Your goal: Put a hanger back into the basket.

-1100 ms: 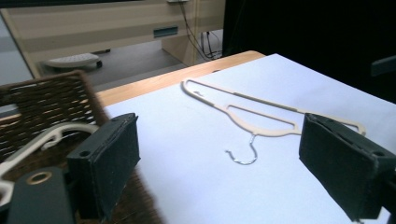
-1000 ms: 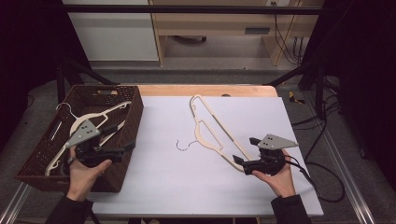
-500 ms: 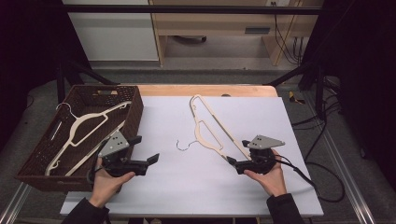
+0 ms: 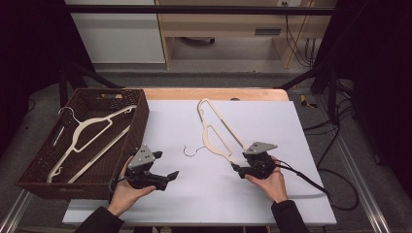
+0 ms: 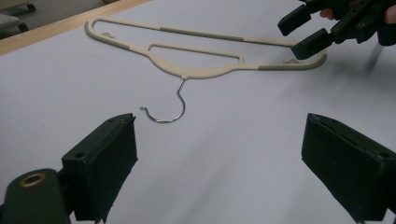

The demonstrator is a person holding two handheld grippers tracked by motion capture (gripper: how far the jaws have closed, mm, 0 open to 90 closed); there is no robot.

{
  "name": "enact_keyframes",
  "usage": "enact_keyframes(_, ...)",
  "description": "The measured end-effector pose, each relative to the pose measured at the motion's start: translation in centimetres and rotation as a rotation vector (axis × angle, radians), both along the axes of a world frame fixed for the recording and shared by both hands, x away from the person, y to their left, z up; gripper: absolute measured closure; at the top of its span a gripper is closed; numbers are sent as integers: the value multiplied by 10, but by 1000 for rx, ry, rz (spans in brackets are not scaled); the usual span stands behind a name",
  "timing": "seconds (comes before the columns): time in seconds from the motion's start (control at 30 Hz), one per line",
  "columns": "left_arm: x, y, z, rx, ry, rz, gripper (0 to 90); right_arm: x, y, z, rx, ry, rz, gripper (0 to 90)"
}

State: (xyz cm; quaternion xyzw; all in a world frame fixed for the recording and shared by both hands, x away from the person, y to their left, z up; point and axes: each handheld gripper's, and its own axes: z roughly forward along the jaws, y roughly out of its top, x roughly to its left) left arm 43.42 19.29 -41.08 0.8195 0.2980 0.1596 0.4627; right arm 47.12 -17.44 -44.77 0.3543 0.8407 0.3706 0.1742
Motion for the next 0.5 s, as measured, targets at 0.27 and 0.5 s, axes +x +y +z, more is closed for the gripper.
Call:
enact_keyframes(0.27, 1, 1, -2, -5, 1, 4, 108, 10, 11, -21, -98, 76, 8, 583)
enact_keyframes(0.5, 1, 0, -5, 2, 6, 10, 109, 11, 12, -22, -93, 143, -43, 727)
